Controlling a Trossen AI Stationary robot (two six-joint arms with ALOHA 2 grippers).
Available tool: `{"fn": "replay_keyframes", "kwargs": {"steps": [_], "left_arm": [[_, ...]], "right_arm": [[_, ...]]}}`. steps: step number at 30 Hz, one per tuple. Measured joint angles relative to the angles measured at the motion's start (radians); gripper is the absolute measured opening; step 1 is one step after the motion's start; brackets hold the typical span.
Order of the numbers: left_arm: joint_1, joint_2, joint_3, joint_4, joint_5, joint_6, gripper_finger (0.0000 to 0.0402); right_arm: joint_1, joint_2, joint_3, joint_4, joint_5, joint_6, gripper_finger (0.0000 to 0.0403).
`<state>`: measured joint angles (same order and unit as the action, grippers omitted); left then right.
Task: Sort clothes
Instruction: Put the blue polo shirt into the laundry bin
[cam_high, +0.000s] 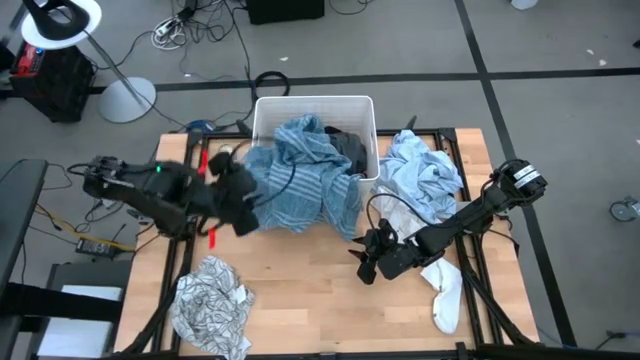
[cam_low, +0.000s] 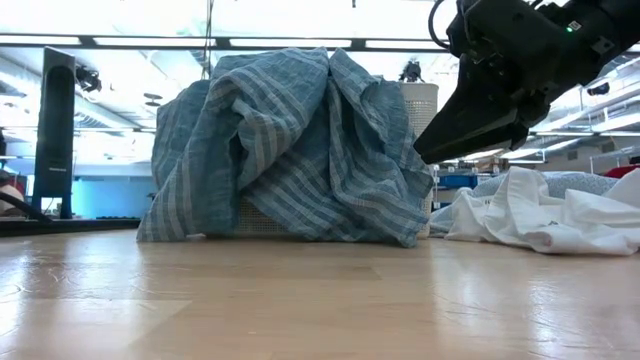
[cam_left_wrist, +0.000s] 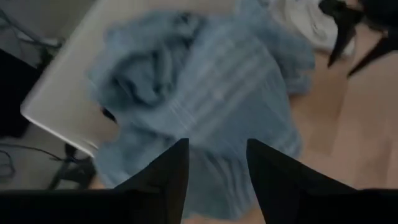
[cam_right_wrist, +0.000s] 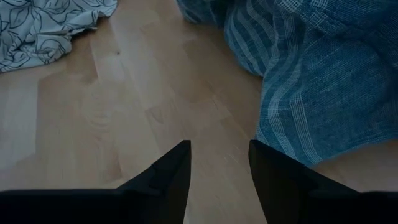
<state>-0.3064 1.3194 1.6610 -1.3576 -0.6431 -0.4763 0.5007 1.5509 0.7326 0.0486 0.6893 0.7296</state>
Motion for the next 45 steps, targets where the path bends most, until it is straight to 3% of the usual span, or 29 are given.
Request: {"fn": "replay_keyframes", "kwargs": {"steps": [8,16,24,34,41,45], "left_arm": [[-0.098,-0.222,-0.508,0.309,0.004,-0.171,0.0165],[-0.117,-0.314,-0.836,0.454,0.045,-0.314,0.0132],[-0.117,-0.314,-0.962,0.515,0.019,-0.332,0.0010],[-0.067,-0.312,-1.088,0.643,-0.019,-0.334,0.0002],[-0.032,-0.311,-1.215,0.997,-0.054,-0.172,0.0001],[0.000,-0.294,-1.259,1.089,-0.071,-0.155,0.0000]], "right_arm": [[0.000,-0.062,0.000,-0.042,-0.003,0.001,0.0162],[-0.009,-0.240,0.000,-0.251,0.006,0.046,0.0135],[-0.076,-0.294,0.000,-0.388,0.009,0.030,0.0016],[-0.225,-0.200,0.000,-0.371,0.021,0.026,0.0003],[-0.272,-0.051,0.000,-0.112,-0.012,-0.070,0.0001],[-0.280,0.044,0.000,0.081,-0.013,-0.156,0.0001]]}}
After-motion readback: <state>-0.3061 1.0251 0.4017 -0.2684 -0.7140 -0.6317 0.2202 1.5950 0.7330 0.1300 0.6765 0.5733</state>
